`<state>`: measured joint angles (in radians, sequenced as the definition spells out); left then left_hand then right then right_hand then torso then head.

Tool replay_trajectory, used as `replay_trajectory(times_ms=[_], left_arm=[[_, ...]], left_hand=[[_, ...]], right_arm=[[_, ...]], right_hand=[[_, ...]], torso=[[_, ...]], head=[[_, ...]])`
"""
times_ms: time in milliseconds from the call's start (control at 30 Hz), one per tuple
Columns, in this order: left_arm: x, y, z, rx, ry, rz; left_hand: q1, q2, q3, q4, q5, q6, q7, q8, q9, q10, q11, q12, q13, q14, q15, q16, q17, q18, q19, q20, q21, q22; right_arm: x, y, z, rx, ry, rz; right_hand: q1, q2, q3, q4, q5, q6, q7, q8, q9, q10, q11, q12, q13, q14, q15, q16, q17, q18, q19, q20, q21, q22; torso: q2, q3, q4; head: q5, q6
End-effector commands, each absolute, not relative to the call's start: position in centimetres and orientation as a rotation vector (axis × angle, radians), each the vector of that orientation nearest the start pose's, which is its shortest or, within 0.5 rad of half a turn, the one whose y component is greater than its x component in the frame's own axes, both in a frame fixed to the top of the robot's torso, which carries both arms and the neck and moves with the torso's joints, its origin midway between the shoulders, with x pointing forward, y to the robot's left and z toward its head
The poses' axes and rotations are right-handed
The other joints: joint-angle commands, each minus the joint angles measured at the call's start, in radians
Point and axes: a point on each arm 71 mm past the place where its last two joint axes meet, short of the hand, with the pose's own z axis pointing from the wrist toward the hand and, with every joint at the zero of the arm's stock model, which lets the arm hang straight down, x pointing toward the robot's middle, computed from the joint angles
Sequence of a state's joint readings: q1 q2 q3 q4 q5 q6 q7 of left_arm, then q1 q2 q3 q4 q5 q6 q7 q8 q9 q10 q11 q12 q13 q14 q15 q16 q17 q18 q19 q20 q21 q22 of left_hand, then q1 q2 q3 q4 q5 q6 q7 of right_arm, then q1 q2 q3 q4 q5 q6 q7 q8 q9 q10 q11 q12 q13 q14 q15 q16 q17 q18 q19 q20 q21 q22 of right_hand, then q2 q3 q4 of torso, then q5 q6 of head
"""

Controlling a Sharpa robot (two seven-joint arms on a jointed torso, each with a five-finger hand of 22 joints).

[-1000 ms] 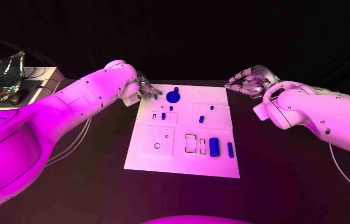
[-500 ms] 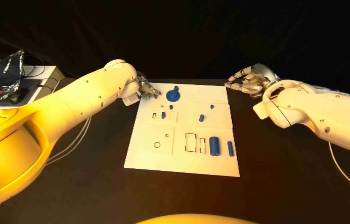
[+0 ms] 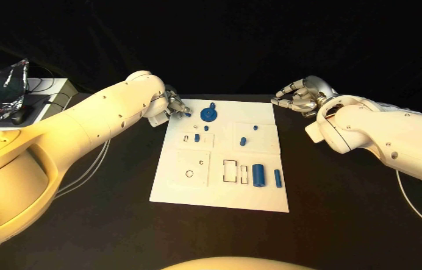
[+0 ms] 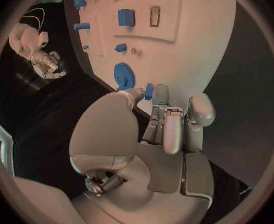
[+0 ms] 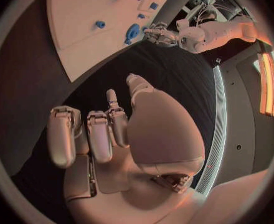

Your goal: Assemble the parts on the task board

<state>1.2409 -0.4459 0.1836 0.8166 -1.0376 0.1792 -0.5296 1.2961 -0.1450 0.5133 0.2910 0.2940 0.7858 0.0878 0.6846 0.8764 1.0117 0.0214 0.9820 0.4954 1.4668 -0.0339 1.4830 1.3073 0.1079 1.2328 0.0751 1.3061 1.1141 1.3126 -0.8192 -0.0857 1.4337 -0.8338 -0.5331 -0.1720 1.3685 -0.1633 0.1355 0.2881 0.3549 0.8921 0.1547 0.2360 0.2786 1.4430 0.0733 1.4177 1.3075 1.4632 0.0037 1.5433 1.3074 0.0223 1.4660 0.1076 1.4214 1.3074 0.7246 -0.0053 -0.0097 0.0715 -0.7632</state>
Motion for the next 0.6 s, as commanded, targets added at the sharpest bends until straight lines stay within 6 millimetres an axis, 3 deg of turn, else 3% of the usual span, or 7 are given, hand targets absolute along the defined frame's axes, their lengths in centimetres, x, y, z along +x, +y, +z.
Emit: replay_trajectory(times_ms=[33, 233, 600], left_arm=[[60.4, 22.3, -18.3, -0.619, 2.15, -0.399], [60.4, 22.1, -18.2, -0.63, 2.133, -0.431], [59.5, 22.0, -17.2, -0.621, 2.099, -0.486]], left_hand=[[0.024, -0.012, 0.074, -0.008, 0.003, -0.012, -0.004, 0.032, 0.012, 0.002, -0.008, 0.008, -0.003, 0.022, -0.007, 0.005, 0.041, 0.0, 0.001, -0.006, 0.007, 0.002], [0.036, -0.042, 0.204, -0.045, 0.002, -0.024, -0.01, 0.083, 0.032, 0.019, -0.013, 0.015, -0.011, 0.026, -0.013, 0.011, 0.05, -0.002, 0.006, -0.01, 0.014, 0.013], [0.013, -0.064, 0.276, -0.075, 0.002, -0.02, -0.013, 0.109, 0.042, 0.042, -0.017, 0.022, -0.015, 0.032, -0.018, 0.018, 0.063, -0.004, 0.015, -0.014, 0.023, 0.026]], right_arm=[[52.3, -23.7, -15.2, 0.565, 1.581, 0.734], [52.3, -23.7, -15.2, 0.565, 1.581, 0.733], [52.3, -23.9, -15.2, 0.568, 1.579, 0.728]], right_hand=[[-0.011, 0.0, 0.007, 0.0, 0.004, -0.008, 0.002, 0.006, 0.002, -0.002, -0.001, 0.0, 0.119, 0.083, -0.007, -0.005, 0.157, 0.013, 0.045, -0.009, -0.003, 0.165], [-0.011, 0.0, 0.007, 0.0, 0.004, -0.008, 0.002, 0.006, 0.002, -0.002, -0.001, 0.0, 0.119, 0.083, -0.007, -0.005, 0.157, 0.013, 0.045, -0.009, -0.003, 0.165], [-0.011, 0.0, 0.008, 0.0, 0.004, -0.008, 0.002, 0.007, 0.002, -0.002, -0.002, 0.0, 0.118, 0.083, -0.007, -0.006, 0.155, 0.014, 0.044, -0.009, -0.005, 0.163]], torso=[[0.0, 0.0007, -0.0003], [0.0, 0.0017, 0.0001], [-0.001, 0.0014, 0.001]], head=[[0.001, -0.001], [0.003, -0.001], [0.004, -0.004]])
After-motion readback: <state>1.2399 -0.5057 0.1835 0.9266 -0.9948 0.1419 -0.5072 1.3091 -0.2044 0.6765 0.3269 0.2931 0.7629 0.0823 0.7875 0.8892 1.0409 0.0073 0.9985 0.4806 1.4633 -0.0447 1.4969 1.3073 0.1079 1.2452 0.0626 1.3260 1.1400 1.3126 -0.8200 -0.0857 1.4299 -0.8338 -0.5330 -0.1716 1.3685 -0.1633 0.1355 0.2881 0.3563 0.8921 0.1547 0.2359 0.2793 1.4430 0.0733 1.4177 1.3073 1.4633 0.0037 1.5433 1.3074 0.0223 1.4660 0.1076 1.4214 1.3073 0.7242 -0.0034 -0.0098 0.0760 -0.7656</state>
